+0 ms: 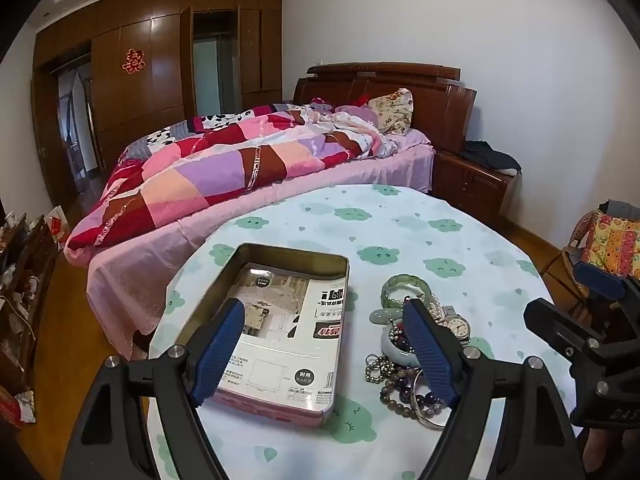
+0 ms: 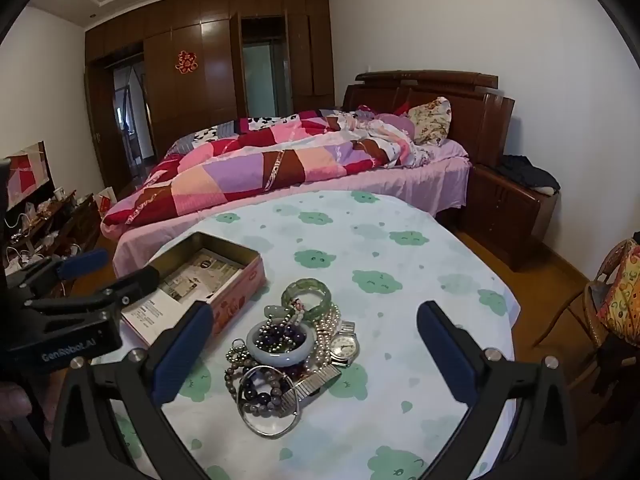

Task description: Organize jewelry

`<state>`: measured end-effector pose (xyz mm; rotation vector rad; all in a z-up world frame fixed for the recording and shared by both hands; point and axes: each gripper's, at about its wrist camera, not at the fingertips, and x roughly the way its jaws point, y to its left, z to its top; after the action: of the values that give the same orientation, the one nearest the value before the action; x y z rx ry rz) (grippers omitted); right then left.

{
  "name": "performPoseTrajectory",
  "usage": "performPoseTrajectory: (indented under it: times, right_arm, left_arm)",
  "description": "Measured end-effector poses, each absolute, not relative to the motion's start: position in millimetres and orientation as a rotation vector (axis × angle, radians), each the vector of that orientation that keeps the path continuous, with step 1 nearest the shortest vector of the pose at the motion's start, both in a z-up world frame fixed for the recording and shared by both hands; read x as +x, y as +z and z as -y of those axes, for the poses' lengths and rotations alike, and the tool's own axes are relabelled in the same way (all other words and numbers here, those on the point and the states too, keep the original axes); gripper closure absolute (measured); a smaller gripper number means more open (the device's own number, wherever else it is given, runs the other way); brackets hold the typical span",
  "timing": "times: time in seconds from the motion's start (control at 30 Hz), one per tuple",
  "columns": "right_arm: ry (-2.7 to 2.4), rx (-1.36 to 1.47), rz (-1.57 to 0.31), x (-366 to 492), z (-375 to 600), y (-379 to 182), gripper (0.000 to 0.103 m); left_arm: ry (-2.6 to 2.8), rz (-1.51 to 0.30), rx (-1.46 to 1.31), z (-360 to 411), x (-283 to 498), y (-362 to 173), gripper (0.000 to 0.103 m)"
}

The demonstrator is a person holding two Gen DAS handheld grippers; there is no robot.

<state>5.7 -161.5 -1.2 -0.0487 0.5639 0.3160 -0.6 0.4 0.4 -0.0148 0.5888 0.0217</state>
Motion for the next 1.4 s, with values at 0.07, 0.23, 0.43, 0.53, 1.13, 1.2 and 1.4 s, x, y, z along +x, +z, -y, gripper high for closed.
performPoseTrajectory:
  times: [0.07,0.23,0.43,0.53,1.13,1.2,1.4]
  right_arm:
    - [0.315,-0.059,-0.563,6.3,160.5,-3.0,0.0]
    - [0.315,-0.041,-0.545,4.0,161.3,-1.7,0.0]
    - [0.322,-0.046,-0.55,5.6,159.7,-1.6,0.0]
    - [0.323,-0.038,-0.551,4.0,161.4,-2.9,0.0]
    - [0.322,-0.035,-0.557,2.9,160.9,-7.9,0.0]
    - [0.322,-0.035,-0.558,3.1,160.9,-7.4,0.0]
    - [0.322,-0.035,-0.558,3.1,161.2,-6.9,0.0]
  left_arm:
    - [0.031,-0.585,-0.012,-0.6,-2.4,1.8,0.022]
    - [0.022,-0.583,0.003,4.3,-2.7,-0.7,0.022]
    - [0.022,-0.596,-0.009,2.8,0.2,-1.1,0.022]
    - [0.026,-0.598,-0.012,2.9,0.7,-1.4,0.022]
    - [0.036,-0.598,-0.01,-3.2,-1.2,-5.0,0.022]
    - [0.034,-0.598,-0.009,-3.0,-0.8,-4.9,0.022]
    - [0.038,-0.597,-0.009,-3.8,-2.0,-3.5,0.022]
